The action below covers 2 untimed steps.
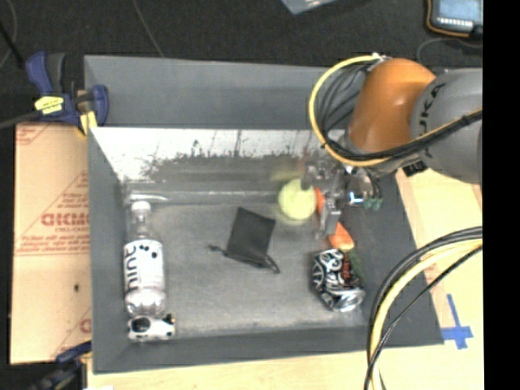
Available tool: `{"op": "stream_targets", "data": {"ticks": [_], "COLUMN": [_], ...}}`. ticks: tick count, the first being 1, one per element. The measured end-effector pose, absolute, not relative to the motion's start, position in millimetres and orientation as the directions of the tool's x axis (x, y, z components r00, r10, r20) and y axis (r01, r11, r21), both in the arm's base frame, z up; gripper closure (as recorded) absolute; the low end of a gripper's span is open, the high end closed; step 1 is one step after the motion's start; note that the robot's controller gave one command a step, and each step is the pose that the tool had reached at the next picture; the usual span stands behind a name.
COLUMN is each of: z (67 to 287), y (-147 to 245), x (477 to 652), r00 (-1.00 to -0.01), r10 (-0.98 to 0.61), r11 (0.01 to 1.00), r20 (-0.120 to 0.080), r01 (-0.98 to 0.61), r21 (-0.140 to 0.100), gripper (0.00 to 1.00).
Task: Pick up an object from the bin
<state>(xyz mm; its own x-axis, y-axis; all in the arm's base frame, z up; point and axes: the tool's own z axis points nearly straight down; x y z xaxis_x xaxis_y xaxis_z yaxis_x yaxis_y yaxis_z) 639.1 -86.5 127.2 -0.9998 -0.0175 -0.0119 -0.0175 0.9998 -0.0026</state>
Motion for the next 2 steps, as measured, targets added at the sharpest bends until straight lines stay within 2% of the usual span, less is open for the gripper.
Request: {"op": "stream_targets", "data": {"ticks": [1, 2], "z": [113, 100], "y": [-95, -98], "x": [635.0, 632.5], "r00": [-0.992, -0.999], "r10": [0.124, 0.049], "r11": [0.992, 0.999], "r20": [-0.016, -0.016], "r01": [0.124, 0.049], "r21": [-0.002, -0.004], "gripper": [0.00, 0.00]}}
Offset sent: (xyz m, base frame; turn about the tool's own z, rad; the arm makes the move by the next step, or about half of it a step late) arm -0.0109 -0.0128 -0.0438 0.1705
